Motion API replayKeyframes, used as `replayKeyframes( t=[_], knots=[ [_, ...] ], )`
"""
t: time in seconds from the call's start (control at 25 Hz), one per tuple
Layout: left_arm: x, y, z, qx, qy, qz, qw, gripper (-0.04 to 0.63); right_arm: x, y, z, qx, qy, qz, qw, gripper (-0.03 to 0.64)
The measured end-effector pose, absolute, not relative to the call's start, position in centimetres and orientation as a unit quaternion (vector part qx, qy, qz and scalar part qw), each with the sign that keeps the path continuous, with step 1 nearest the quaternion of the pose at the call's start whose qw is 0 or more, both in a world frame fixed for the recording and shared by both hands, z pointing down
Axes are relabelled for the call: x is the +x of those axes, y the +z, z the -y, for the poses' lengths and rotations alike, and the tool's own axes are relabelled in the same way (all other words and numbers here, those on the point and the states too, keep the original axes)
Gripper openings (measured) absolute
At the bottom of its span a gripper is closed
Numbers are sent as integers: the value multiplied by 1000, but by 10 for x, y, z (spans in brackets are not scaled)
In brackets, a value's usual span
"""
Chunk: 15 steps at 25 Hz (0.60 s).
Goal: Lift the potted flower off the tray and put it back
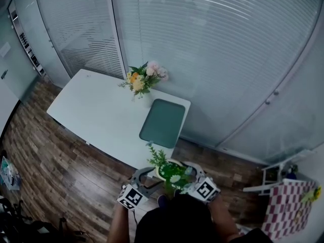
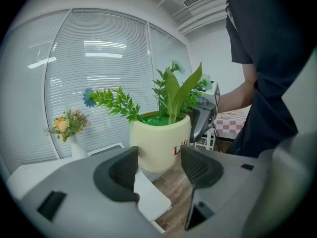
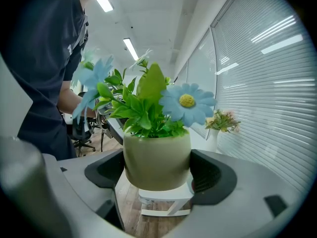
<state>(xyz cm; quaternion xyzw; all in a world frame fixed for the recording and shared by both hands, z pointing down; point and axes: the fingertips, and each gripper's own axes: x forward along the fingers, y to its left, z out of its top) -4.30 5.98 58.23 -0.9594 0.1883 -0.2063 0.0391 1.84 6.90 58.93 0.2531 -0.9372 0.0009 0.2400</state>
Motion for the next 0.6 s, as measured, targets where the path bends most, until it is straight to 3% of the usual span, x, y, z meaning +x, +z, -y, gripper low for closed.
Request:
replayKeyframes(
  t=[0.6],
  knots=[
    [-33,563,-68,-953,-211,-215,32,270,32,576,-74,225,14,945,236,385]
  ],
)
